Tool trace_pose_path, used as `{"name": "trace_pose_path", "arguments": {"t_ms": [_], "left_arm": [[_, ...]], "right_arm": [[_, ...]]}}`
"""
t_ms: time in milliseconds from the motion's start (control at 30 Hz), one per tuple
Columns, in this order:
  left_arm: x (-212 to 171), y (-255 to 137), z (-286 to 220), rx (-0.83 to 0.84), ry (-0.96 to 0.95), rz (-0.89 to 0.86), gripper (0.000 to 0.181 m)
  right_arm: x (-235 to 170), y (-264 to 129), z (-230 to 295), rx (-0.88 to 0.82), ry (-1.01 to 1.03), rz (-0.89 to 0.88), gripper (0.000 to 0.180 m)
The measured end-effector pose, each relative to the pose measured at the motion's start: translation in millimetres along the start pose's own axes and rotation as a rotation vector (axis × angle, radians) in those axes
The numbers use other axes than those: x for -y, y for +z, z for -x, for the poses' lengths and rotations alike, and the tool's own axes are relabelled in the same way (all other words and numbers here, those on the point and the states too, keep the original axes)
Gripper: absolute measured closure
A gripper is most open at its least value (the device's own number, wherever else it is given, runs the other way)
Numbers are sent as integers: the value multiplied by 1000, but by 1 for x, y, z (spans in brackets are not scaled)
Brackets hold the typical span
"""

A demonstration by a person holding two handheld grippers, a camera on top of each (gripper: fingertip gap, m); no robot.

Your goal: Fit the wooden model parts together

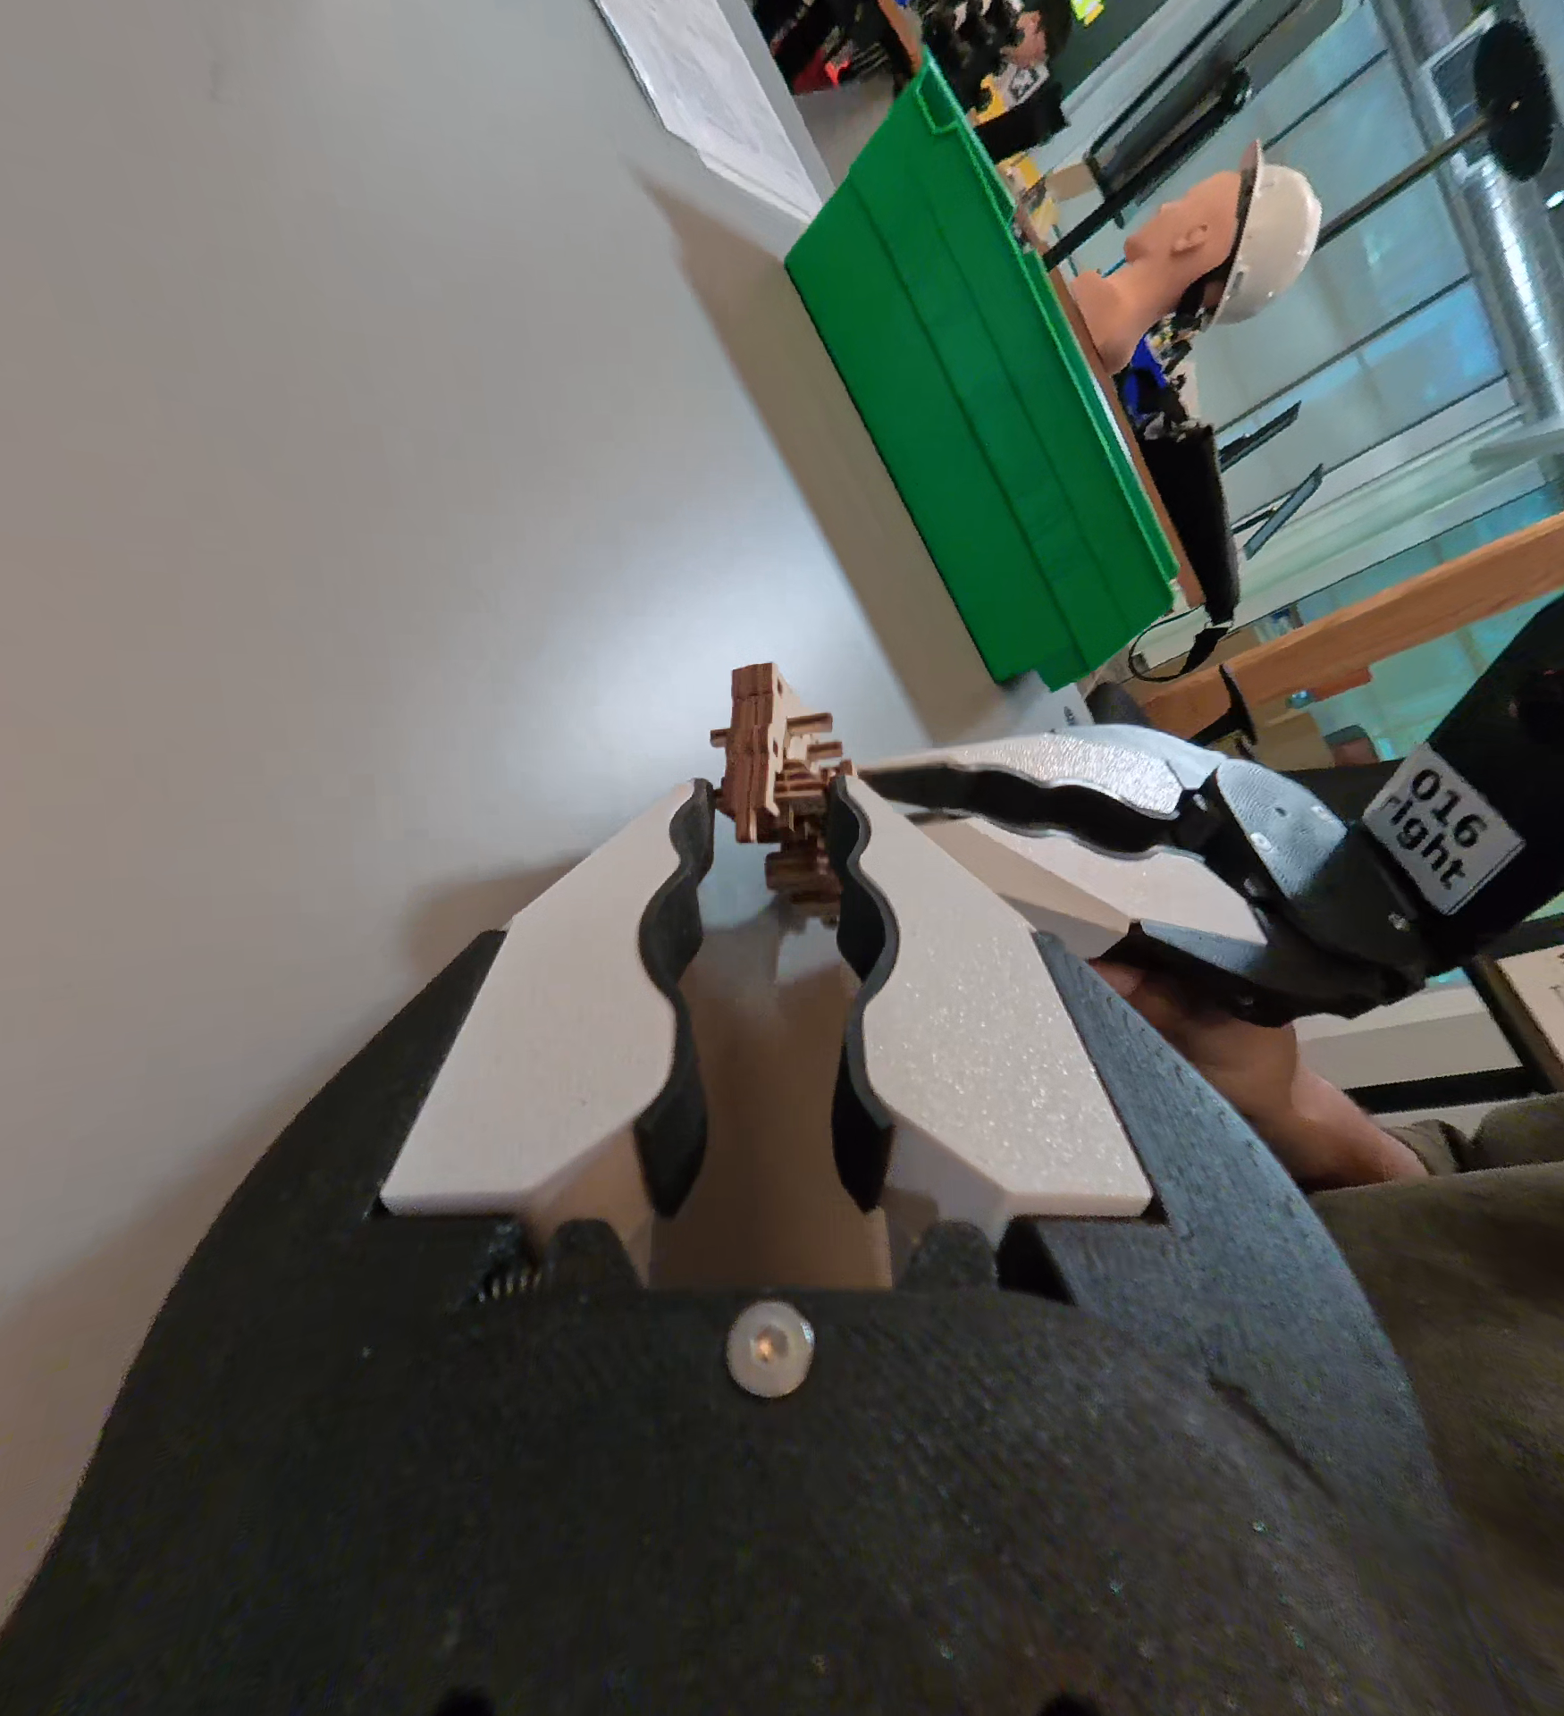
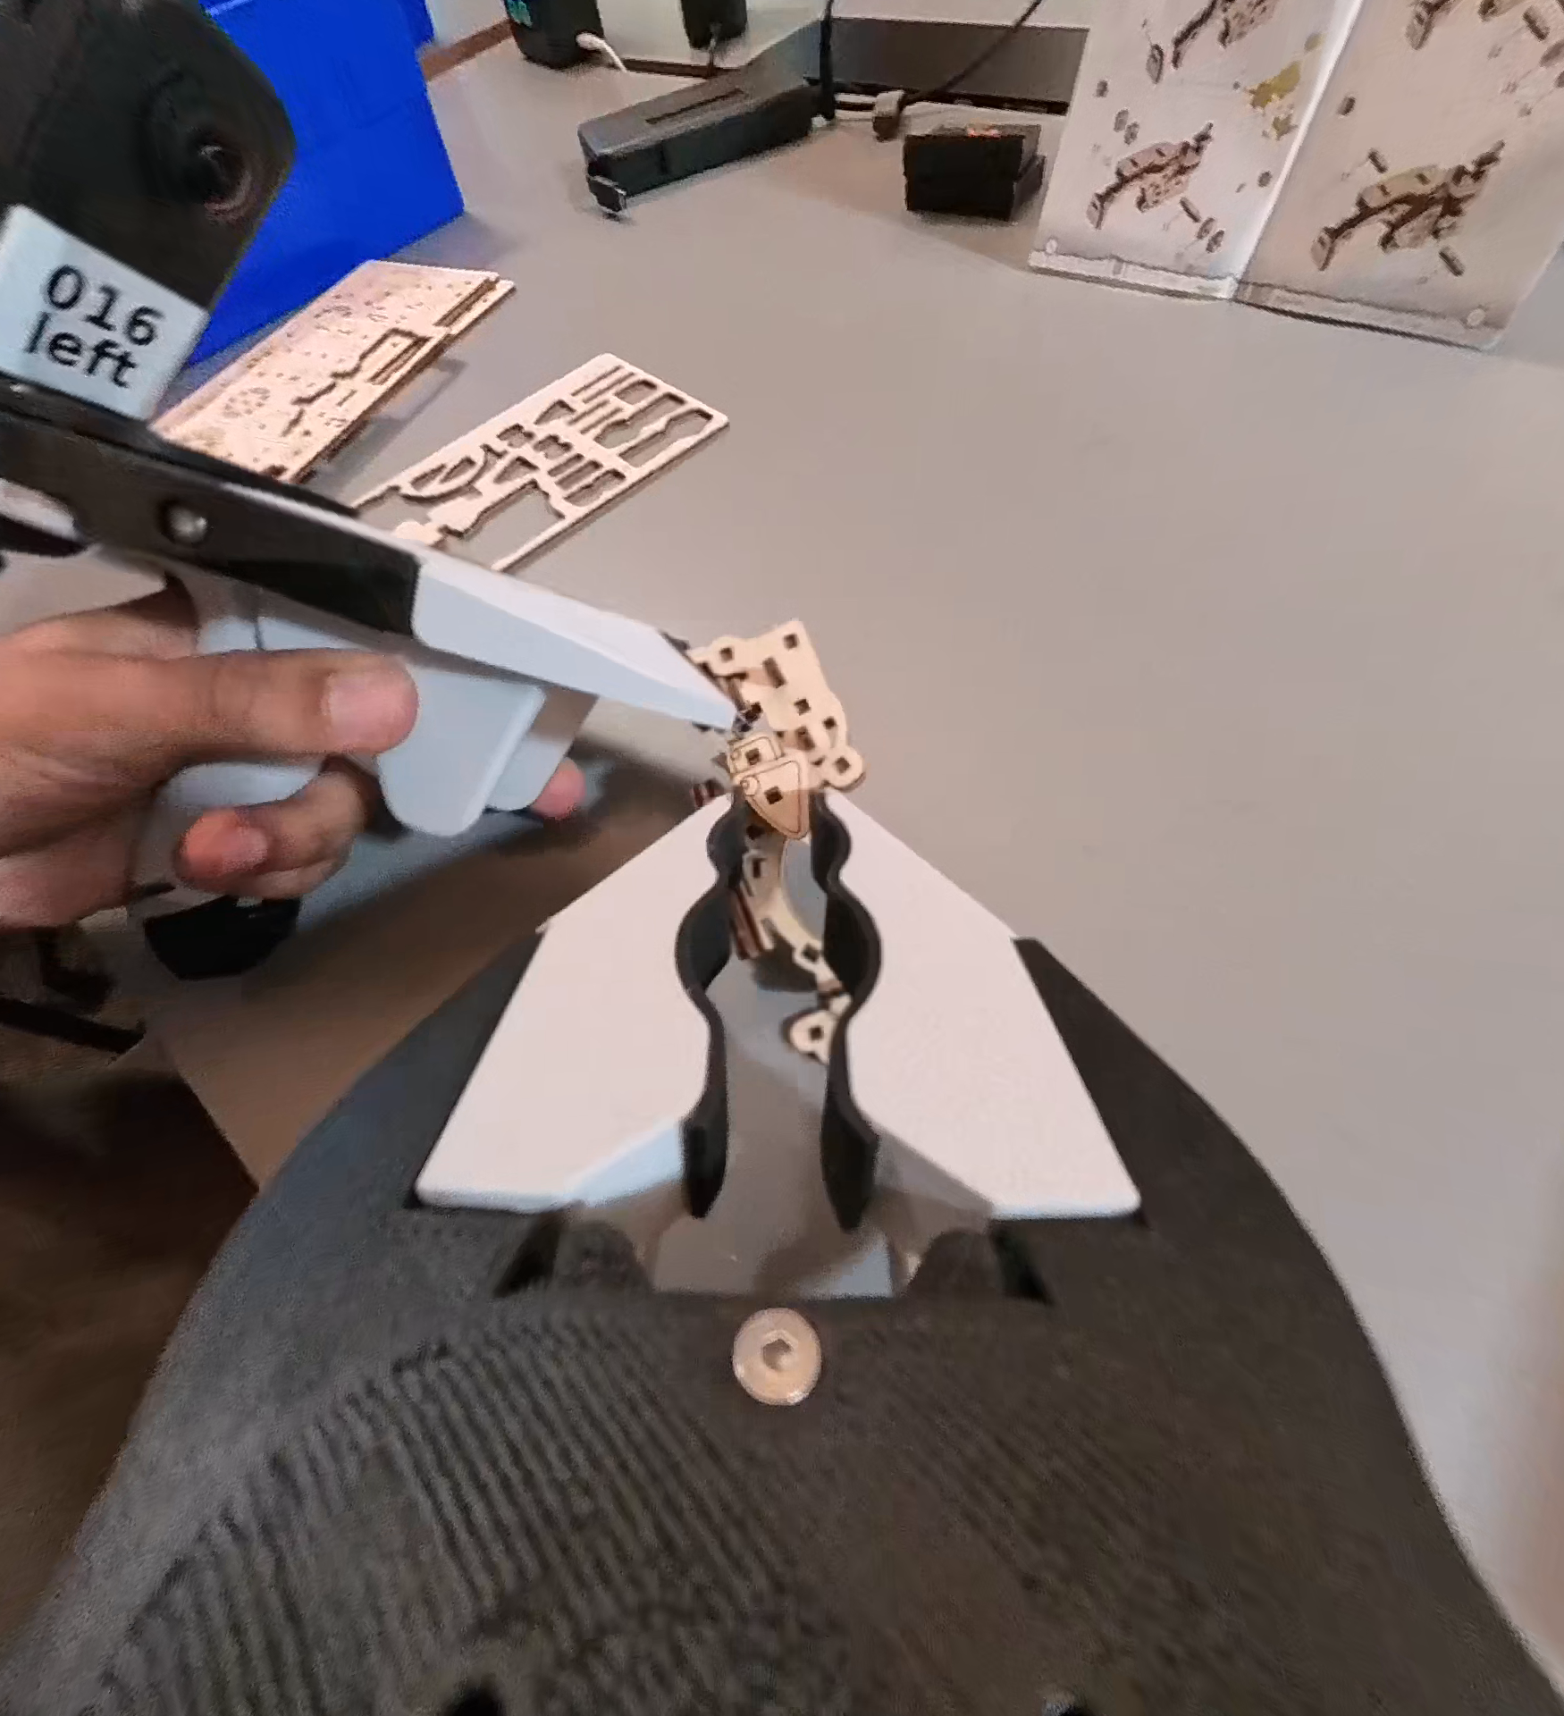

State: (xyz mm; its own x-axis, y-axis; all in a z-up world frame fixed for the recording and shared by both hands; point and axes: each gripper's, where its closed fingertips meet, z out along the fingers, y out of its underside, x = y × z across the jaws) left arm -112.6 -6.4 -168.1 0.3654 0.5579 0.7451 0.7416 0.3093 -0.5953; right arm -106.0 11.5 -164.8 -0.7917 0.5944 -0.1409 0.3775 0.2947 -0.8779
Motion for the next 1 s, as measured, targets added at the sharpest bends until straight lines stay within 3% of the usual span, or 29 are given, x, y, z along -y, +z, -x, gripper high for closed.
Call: {"name": "trace_pose_path", "arguments": {"t_ms": [200,333,600,733,1000], "left_arm": [[-3,-5,5,-15,4,48,158],[-8,-7,6,-50,12,117,158],[-14,-7,2,-97,-9,161,158],[-15,-7,1,-106,-10,169,158],[-16,-7,0,-111,-10,177,158]], "right_arm": [[8,-10,9,8,-256,-55,155],[4,-16,6,-29,-476,-67,158],[-5,-12,12,50,-394,-22,159],[-7,-11,14,54,-404,-13,168],[-10,-7,13,13,-464,7,169]]}}
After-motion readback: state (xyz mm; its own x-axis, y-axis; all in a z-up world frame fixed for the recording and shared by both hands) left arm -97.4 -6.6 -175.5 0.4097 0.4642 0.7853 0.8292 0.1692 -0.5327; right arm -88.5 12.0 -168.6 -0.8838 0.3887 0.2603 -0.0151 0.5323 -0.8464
